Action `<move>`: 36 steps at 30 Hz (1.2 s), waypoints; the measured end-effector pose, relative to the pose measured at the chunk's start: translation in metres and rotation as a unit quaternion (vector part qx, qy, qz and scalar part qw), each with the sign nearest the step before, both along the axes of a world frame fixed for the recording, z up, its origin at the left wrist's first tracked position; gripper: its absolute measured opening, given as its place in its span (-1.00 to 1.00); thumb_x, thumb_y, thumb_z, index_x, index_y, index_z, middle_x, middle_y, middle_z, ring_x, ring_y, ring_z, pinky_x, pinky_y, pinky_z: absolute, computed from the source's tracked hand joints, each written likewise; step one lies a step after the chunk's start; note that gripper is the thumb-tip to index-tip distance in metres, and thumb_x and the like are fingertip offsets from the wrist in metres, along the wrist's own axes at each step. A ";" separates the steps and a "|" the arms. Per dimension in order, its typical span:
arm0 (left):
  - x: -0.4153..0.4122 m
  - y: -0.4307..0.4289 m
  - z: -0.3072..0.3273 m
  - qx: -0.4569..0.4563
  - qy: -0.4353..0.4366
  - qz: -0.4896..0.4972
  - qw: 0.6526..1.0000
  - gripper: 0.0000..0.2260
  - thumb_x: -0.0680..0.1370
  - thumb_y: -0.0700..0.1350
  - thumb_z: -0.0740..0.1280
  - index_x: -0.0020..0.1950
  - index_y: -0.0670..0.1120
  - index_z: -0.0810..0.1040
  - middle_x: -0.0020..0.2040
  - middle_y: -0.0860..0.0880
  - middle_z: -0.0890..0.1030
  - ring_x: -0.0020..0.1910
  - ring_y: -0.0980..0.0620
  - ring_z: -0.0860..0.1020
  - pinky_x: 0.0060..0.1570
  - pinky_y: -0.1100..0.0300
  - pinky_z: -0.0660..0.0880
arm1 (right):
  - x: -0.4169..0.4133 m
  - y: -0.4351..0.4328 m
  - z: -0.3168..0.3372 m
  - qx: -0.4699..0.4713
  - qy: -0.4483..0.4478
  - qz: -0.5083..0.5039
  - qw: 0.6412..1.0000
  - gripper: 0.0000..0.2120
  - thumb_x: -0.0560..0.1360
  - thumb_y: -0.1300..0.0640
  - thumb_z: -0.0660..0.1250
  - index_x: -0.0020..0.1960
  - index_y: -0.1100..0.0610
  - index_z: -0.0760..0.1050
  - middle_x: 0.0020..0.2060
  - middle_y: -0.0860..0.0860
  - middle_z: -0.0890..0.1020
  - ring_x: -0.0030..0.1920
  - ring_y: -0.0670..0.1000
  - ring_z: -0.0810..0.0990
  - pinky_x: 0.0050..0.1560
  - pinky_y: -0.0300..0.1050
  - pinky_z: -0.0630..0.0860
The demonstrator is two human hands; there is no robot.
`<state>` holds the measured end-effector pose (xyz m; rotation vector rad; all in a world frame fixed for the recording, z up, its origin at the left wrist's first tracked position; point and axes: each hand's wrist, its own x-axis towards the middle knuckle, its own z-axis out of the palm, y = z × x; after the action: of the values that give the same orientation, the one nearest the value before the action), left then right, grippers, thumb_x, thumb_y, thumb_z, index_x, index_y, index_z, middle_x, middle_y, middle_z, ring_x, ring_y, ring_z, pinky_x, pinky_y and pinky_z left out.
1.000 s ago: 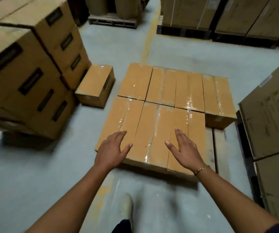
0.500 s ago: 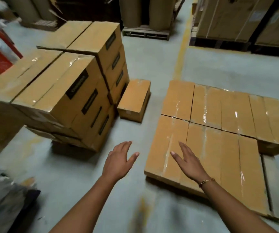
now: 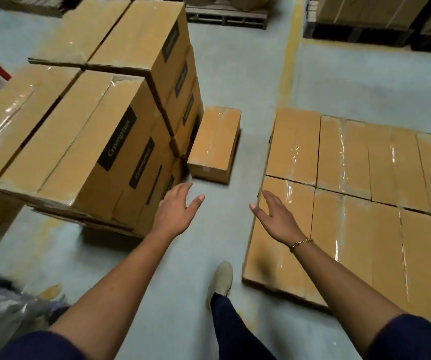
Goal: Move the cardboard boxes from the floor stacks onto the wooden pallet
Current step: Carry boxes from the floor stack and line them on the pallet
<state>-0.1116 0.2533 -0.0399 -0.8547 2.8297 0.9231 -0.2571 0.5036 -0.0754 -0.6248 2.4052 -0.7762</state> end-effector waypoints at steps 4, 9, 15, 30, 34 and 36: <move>-0.057 -0.050 -0.021 0.017 -0.029 -0.007 0.999 -0.42 0.66 0.28 0.12 0.60 0.00 0.27 0.58 -0.01 0.30 0.56 -0.05 0.25 0.47 -0.12 0.23 | -0.046 -0.053 -0.021 0.014 -0.025 0.004 1.000 -0.29 0.63 -0.33 0.10 0.64 0.02 0.12 0.62 -0.05 0.19 0.60 0.02 0.18 0.55 0.15 0.21; -0.127 -0.113 -0.055 0.043 -0.041 0.006 0.998 -0.42 0.66 0.28 0.12 0.60 0.02 0.27 0.59 0.01 0.29 0.56 -0.04 0.25 0.49 -0.14 0.19 | -0.108 -0.120 -0.048 0.034 -0.051 -0.002 0.998 -0.30 0.64 -0.31 0.11 0.65 0.02 0.10 0.63 -0.05 0.17 0.61 0.01 0.15 0.56 0.10 0.18; -0.209 -0.183 -0.116 0.069 -0.062 0.015 0.996 -0.40 0.65 0.31 0.11 0.60 0.02 0.28 0.58 0.00 0.30 0.55 -0.05 0.26 0.49 -0.19 0.25 | -0.184 -0.191 -0.097 0.021 -0.092 -0.049 0.994 -0.31 0.65 -0.27 0.12 0.65 0.06 0.11 0.62 -0.01 0.18 0.61 0.01 0.14 0.54 -0.05 0.11; -0.400 -0.338 -0.437 0.149 -0.082 0.078 0.982 -0.38 0.62 0.30 0.22 0.57 -0.04 0.33 0.54 -0.10 0.36 0.49 -0.14 0.36 0.45 -0.11 0.33 | -0.370 -0.336 -0.408 -0.020 -0.156 -0.175 0.972 -0.20 0.59 -0.36 0.18 0.64 0.09 0.13 0.61 0.06 0.21 0.58 0.08 0.24 0.56 0.07 0.19; -0.425 -0.358 -0.518 0.182 -0.069 0.106 0.975 -0.39 0.64 0.17 0.28 0.59 -0.12 0.29 0.57 -0.13 0.32 0.52 -0.13 0.33 0.43 0.04 0.26 | -0.387 -0.355 -0.496 -0.032 -0.177 -0.216 0.960 -0.13 0.56 -0.41 0.18 0.65 0.12 0.09 0.63 0.05 0.18 0.60 0.07 0.17 0.58 0.06 0.14; -0.432 -0.366 -0.554 0.194 -0.061 0.112 0.973 -0.40 0.65 0.12 0.31 0.59 -0.15 0.28 0.56 -0.15 0.34 0.51 -0.13 0.34 0.41 0.07 0.27 | -0.390 -0.361 -0.533 -0.041 -0.192 -0.239 0.951 -0.12 0.56 -0.40 0.18 0.65 0.13 0.08 0.63 0.04 0.17 0.61 0.08 0.16 0.58 0.05 0.12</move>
<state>-0.5435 -0.1124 -0.5939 -1.1393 2.3627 1.3406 -0.6475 0.1429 -0.6081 0.0962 2.1788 -1.0838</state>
